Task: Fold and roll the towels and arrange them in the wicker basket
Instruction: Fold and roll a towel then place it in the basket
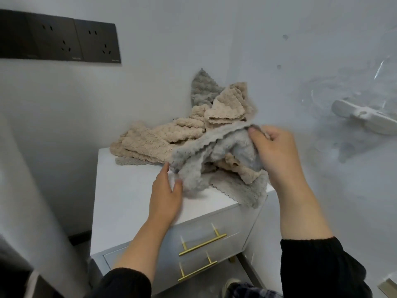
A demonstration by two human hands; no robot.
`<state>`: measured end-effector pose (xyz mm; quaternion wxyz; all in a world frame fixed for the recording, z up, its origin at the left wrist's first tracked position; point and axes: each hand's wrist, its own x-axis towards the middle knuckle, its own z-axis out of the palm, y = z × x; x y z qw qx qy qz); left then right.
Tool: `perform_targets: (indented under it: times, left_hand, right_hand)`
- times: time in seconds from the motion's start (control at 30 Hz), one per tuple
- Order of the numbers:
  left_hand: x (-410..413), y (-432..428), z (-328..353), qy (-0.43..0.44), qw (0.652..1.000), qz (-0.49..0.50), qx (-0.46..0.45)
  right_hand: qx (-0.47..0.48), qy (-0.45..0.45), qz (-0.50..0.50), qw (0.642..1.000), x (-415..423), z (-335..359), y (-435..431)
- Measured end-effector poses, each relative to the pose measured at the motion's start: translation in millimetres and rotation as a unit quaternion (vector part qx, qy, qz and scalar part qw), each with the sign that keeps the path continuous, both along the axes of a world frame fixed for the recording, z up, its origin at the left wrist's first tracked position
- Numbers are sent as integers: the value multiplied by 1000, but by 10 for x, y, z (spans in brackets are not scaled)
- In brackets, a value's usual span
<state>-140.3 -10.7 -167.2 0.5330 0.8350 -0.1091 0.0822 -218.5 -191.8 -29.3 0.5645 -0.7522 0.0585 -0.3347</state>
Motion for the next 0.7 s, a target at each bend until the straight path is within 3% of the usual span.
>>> perform_targets:
  times: [0.07,0.17,0.3,0.43,0.57,0.63,0.7]
  left_hand:
    - [-17,26,221,36,989,12,-144]
    - [-125,68,583,37,971,-60,-227]
    - [-276,125,826,57,964,-214,-150]
    - [-296,235,856,81,959,-247,-116]
    - [-239,380,791,63,967,-234,76]
    - [-241,441,781,95,964,-240,64]
    - [-279,488,824,180,938,-291,-48]
  right_hand:
    - [-33,66,8,997,21,-86,53]
    - [-12,98,45,994,27,-115,148]
    - [26,138,109,984,-40,-35,193]
    - [-12,132,76,988,-101,-64,183]
    - [71,141,120,980,-175,-74,164]
    - [75,168,144,972,-224,-94,113]
    - [-51,240,126,961,-271,-139,45]
